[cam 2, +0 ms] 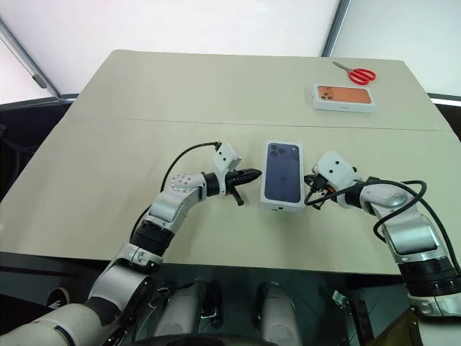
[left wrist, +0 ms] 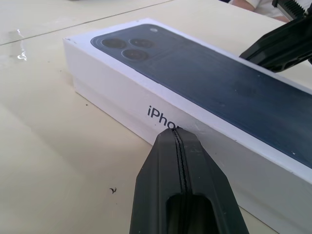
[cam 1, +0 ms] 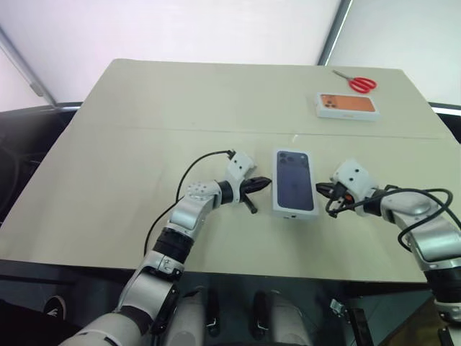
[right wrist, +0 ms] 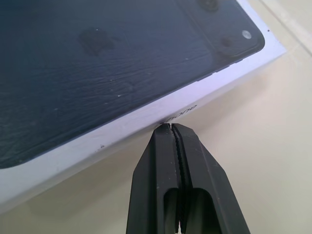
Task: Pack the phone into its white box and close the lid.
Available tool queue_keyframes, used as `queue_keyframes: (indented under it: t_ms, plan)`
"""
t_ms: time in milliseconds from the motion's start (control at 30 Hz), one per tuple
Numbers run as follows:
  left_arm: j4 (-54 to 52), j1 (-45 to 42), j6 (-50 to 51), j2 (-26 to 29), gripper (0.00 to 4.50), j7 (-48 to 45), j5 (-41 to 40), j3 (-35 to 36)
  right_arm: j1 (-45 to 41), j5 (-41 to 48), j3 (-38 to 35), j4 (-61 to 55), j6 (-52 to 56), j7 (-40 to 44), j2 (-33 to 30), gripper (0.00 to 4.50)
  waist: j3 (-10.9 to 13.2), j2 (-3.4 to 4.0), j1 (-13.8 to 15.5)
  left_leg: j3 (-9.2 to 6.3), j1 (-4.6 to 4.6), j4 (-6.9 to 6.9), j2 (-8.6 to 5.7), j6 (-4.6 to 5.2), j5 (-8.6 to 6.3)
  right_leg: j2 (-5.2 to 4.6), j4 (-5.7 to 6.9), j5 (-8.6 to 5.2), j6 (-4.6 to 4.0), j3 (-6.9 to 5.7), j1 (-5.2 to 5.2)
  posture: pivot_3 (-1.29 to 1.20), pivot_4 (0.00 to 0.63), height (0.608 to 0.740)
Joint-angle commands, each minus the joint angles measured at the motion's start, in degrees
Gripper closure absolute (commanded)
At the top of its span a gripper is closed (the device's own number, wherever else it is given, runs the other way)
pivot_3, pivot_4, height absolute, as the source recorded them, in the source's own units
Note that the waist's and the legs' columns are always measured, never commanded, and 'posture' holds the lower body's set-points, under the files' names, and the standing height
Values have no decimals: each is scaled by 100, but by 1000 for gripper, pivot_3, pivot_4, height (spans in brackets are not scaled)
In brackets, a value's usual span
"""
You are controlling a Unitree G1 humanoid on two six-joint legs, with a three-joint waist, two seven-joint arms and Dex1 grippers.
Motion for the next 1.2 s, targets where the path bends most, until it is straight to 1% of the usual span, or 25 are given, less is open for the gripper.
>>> queue_keyframes:
  t_ms: [33,100,167,300,400,533,567,667,800,867,967,1033,1133,1200]
  plan:
    - [-141,-56,-40,-86,4500,-18,-57,-63,-149,-124,7,-1,-147,-41,48,4458,0,0,-2,0,0,0,0,-1,1,0,0,0,0,0,0,0,150,738]
    - [-146,-75,-8,-53,4500,0,-70,-13,-250,-214,-13,153,-255,-37,5,4458,0,0,-2,0,0,0,0,-1,1,0,0,0,0,0,0,0,150,738]
    - [-91,-131,1,1,4500,-1,-74,46,-438,-45,-157,205,-115,5,42,4458,0,0,-7,0,0,0,0,-1,1,1,0,0,0,0,0,0,150,738]
    - [44,-254,-76,123,4500,20,-74,183,-647,-194,-163,449,-332,81,-140,4458,0,0,-6,-1,0,0,1,-2,1,2,1,0,0,0,0,0,150,738]
    - [282,-460,-173,175,4500,82,-117,321,-914,-143,-314,681,-382,-57,-65,4458,0,0,-6,1,0,1,0,-3,2,2,1,0,0,-1,0,0,150,738]
    - [684,-814,-362,28,4500,222,-205,546,-1130,-88,-360,813,-447,-204,146,4458,0,0,-3,1,0,1,0,-3,2,2,1,0,1,-5,-1,0,150,738]
    - [946,-1013,-499,-90,4500,378,-159,580,-1207,-118,-306,868,-458,-255,251,4458,0,0,-2,1,-1,1,0,-4,2,3,1,1,1,-6,-1,0,150,738]
    - [1726,-1516,-903,-400,4500,666,-23,600,-1517,-276,-194,1214,-551,-557,584,4458,1,-2,0,1,-1,5,-2,-3,3,8,1,4,6,-10,3,0,150,738]
    - [2492,-1830,-1398,-612,4500,735,181,489,-1775,-640,-21,1620,-889,-887,824,4458,1,-1,-15,6,0,3,-6,-2,3,7,1,6,11,-9,2,0,150,738]
    - [2772,-1915,-1603,-674,4500,725,272,454,-1798,-618,-3,1789,-850,-914,936,4458,0,-1,-28,8,1,2,-5,-3,3,9,3,6,11,-9,1,0,150,738]
    - [2861,-1780,-1693,-663,4500,541,503,219,-1437,-622,194,1511,-909,-589,897,4458,0,-1,-32,7,2,2,-4,-5,5,11,6,6,11,-9,0,0,150,738]
    - [2705,-1564,-1594,-585,4500,299,548,98,-1067,-394,286,1034,-704,-125,796,4458,0,1,-30,7,2,2,-3,-5,4,10,7,6,12,-9,0,0,150,738]
    - [2233,-1126,-1533,-354,4500,-129,687,-197,-594,-175,348,315,-562,418,567,4458,-4,1,-53,5,9,2,-2,-4,3,8,6,5,11,-6,5,0,150,738]
    - [1729,-839,-1369,-229,4500,-376,588,-260,-368,93,294,-153,-257,693,432,4458,-6,3,-55,1,14,3,0,-4,2,4,6,5,11,-6,10,0,150,738]
